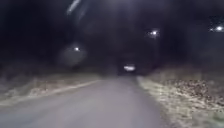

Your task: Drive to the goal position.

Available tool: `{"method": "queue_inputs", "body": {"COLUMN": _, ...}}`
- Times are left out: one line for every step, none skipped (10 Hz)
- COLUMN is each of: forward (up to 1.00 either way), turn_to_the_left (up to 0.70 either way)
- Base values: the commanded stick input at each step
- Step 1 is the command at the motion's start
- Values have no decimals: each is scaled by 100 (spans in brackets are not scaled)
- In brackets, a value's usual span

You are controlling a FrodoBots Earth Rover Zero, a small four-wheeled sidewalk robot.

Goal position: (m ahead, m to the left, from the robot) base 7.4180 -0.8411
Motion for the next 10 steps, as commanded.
{"method": "queue_inputs", "body": {"forward": 100, "turn_to_the_left": 0}}
{"method": "queue_inputs", "body": {"forward": 100, "turn_to_the_left": 0}}
{"method": "queue_inputs", "body": {"forward": 100, "turn_to_the_left": 0}}
{"method": "queue_inputs", "body": {"forward": 100, "turn_to_the_left": 0}}
{"method": "queue_inputs", "body": {"forward": 100, "turn_to_the_left": 0}}
{"method": "queue_inputs", "body": {"forward": 100, "turn_to_the_left": 0}}
{"method": "queue_inputs", "body": {"forward": 100, "turn_to_the_left": 0}}
{"method": "queue_inputs", "body": {"forward": 100, "turn_to_the_left": 0}}
{"method": "queue_inputs", "body": {"forward": 100, "turn_to_the_left": 0}}
{"method": "queue_inputs", "body": {"forward": 100, "turn_to_the_left": 0}}
